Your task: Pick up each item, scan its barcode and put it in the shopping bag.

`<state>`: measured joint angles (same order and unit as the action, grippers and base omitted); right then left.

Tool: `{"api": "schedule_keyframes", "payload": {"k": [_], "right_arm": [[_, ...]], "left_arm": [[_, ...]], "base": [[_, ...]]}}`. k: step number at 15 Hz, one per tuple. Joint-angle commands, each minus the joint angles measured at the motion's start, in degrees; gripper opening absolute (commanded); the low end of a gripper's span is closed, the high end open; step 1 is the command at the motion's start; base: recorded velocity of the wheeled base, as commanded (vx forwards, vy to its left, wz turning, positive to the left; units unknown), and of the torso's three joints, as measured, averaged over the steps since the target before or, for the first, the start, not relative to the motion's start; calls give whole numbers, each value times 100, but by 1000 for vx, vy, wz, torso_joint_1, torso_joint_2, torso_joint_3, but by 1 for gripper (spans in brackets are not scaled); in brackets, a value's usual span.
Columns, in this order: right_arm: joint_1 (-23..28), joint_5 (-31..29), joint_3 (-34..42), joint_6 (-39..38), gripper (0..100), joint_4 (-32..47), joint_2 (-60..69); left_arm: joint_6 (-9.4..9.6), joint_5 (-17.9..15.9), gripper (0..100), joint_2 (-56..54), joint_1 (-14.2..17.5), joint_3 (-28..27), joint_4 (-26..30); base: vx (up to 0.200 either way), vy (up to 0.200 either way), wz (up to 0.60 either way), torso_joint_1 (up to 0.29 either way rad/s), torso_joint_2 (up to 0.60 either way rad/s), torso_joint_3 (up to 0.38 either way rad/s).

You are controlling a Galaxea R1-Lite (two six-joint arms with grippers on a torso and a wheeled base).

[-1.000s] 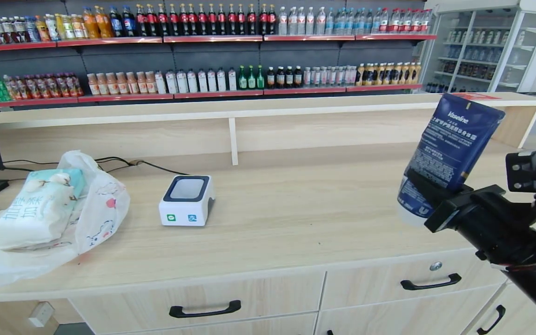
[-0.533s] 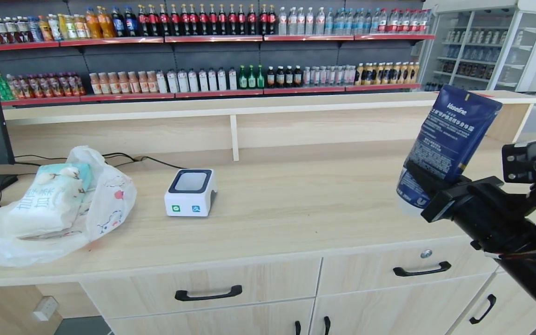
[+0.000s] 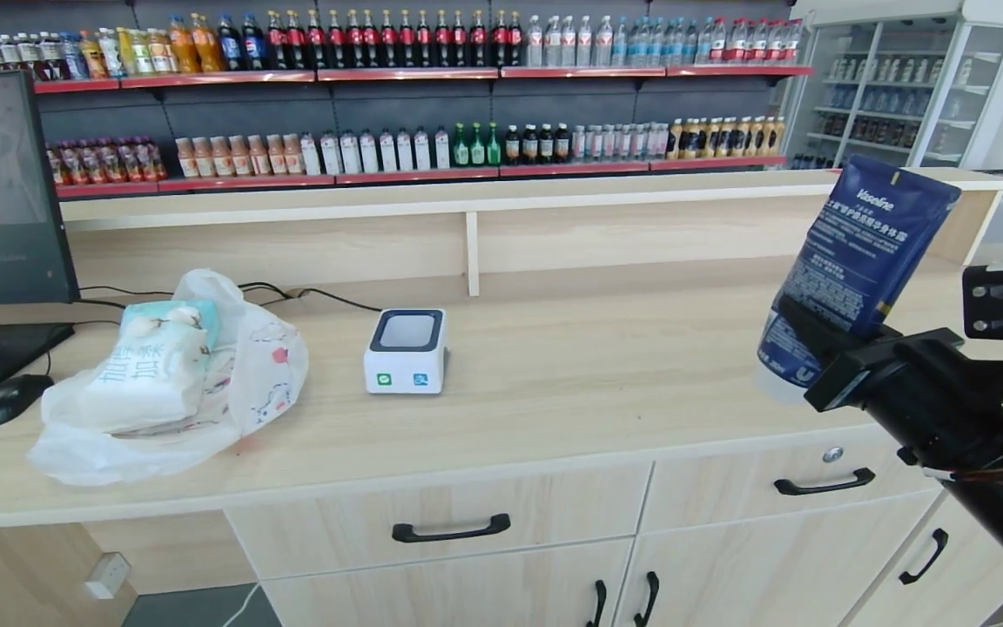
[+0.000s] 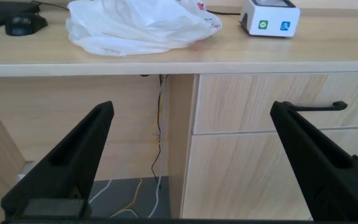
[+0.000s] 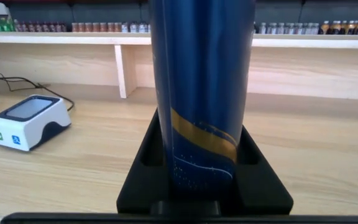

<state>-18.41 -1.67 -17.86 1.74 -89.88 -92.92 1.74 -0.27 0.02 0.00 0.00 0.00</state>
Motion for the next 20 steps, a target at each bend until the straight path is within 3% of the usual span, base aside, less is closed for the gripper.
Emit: {"api": "schedule_keyframes", "payload": {"k": [1,16,20], "right_arm": [[-5,0,-51,1,0,-12,-7],[-14,18,-33,-7,0,-12,-60],[-66,44,-69,10,0,-12,-121]], "left_arm": [[-7,0,100,-2,-9,0,0],[-34,9,100,-2,-9,0,-9],[-25,9,100,-2,-9,0,0]], "base": [[0,200,0,7,12,-2],[0,200,0,3,1,2],[0,0,0,0,0,0]]}}
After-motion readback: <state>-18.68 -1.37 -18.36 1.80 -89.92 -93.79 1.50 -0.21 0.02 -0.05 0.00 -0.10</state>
